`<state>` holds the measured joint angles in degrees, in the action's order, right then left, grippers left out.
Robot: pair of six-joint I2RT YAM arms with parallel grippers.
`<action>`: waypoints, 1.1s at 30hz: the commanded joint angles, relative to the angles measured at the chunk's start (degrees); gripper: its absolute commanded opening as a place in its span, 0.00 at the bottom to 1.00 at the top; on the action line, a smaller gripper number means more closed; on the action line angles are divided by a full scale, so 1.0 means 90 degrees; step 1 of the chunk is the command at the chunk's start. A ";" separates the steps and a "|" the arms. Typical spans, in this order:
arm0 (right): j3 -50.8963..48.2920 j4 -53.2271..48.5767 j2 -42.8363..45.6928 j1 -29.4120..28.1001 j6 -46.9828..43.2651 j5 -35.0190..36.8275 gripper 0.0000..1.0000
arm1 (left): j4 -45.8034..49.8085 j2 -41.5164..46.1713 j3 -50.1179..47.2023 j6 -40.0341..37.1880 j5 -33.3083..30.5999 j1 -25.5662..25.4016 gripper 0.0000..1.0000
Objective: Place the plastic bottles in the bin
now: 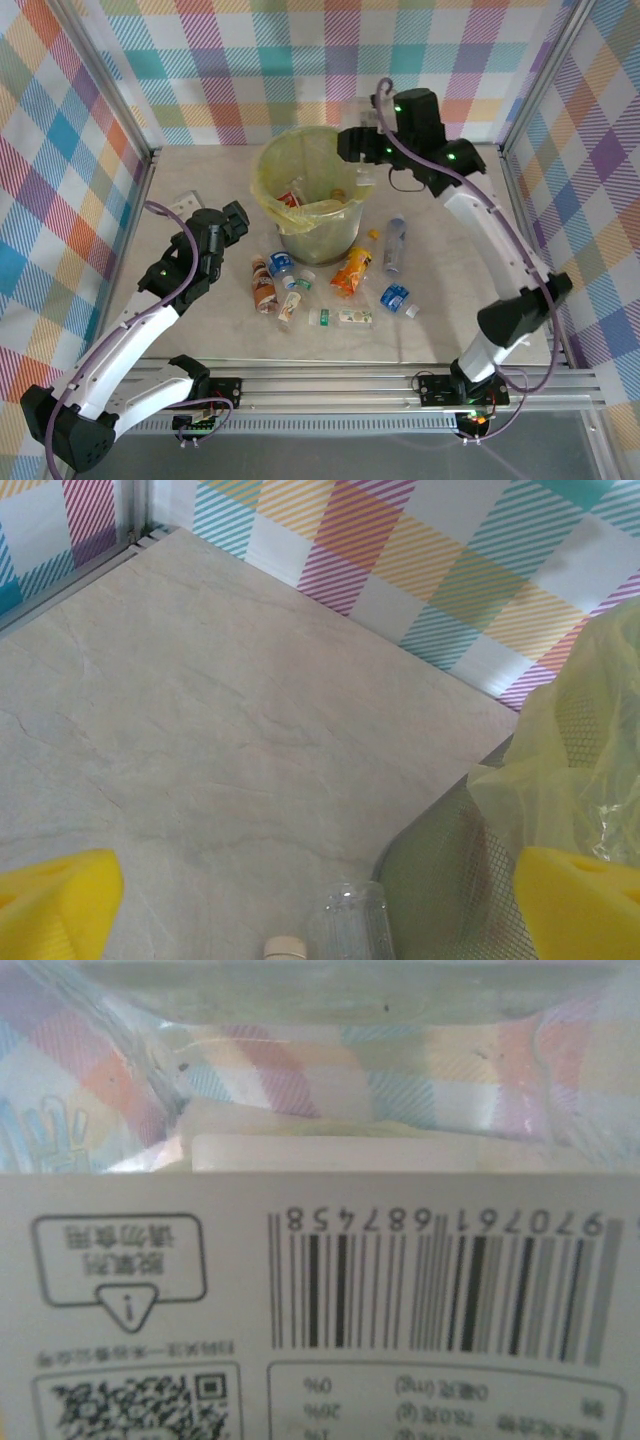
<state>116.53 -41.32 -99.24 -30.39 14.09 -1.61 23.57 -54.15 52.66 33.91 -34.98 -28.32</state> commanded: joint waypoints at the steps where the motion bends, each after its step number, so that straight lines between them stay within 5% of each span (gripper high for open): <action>1: 0.0668 -0.0018 -0.0455 -0.0218 -0.0584 -0.0180 0.67 | -0.0178 0.0082 -0.0088 0.0118 0.0077 0.0060 1.00; 11: 0.2896 -0.1188 -0.2383 -0.0504 -0.1370 -0.0227 0.66 | -0.0150 0.0197 -0.0173 0.0128 0.0035 0.0062 1.00; 33: 0.2350 -0.1724 -0.2876 -0.0609 -0.2063 0.0242 0.74 | -0.0062 0.0277 -0.0200 0.0156 -0.0047 0.0072 1.00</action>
<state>138.28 -55.57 -124.44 -35.35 -2.72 -0.34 23.20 -52.38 51.44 34.79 -34.37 -28.29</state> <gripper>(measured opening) 0.810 0.997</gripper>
